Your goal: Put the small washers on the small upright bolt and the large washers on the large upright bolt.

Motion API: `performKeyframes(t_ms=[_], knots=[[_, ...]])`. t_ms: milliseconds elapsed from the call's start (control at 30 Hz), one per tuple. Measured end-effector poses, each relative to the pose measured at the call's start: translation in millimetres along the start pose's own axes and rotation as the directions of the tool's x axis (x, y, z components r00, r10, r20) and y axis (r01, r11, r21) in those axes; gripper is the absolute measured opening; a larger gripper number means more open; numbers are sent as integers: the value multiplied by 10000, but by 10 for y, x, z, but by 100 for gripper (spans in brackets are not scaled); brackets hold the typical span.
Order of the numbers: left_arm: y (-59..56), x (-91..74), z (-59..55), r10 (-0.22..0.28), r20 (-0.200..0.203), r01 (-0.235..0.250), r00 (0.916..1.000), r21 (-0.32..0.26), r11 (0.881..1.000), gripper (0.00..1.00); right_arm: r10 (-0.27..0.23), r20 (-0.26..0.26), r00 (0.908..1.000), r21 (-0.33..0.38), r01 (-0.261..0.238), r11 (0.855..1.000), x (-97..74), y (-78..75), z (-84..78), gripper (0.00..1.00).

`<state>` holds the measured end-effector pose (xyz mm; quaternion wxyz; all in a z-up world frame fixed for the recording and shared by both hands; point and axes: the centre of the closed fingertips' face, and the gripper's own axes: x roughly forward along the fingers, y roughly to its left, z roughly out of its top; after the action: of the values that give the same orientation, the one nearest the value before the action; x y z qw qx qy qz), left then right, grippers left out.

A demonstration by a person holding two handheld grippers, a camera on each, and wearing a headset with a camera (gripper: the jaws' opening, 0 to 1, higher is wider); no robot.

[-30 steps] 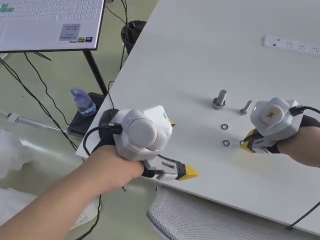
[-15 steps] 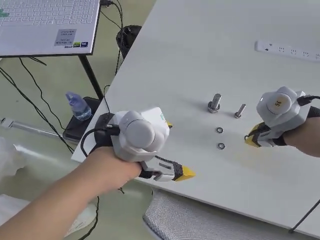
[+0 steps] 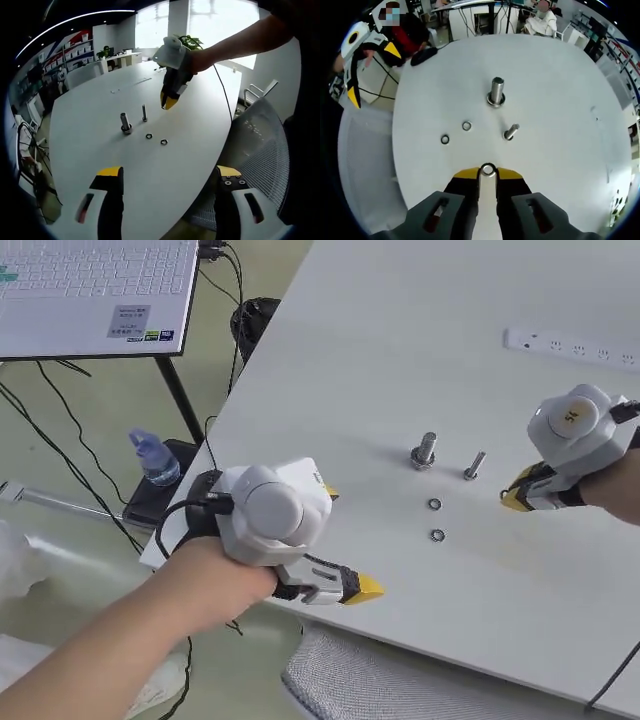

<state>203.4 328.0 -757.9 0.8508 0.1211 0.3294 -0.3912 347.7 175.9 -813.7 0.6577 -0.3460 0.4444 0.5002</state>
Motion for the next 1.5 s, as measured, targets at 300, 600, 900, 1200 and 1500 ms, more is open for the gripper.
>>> performKeyframes(t_ms=[300,600,900,1200,1500], knots=[[-1,-12,3,61,35,-61,10000,-27,10000,73,-199,76,9998,-165,200,9997,-80,-193,165,12],[25,-36,-39,147,-55,-147,9999,-57,9999,72,-249,247,9994,-180,253,9995,-75,-291,337,12],[42,-22,-36,190,-7,-190,9998,-201,9996,73,-290,255,9993,-340,298,9990,-26,-353,446,12],[68,-8,-29,202,-91,-204,9998,-178,9996,72,-158,209,9997,-349,166,9993,59,-371,494,12],[85,-1,-71,196,-159,-200,9997,-264,9995,72,-34,87,10000,-424,38,9991,152,-429,476,12]])
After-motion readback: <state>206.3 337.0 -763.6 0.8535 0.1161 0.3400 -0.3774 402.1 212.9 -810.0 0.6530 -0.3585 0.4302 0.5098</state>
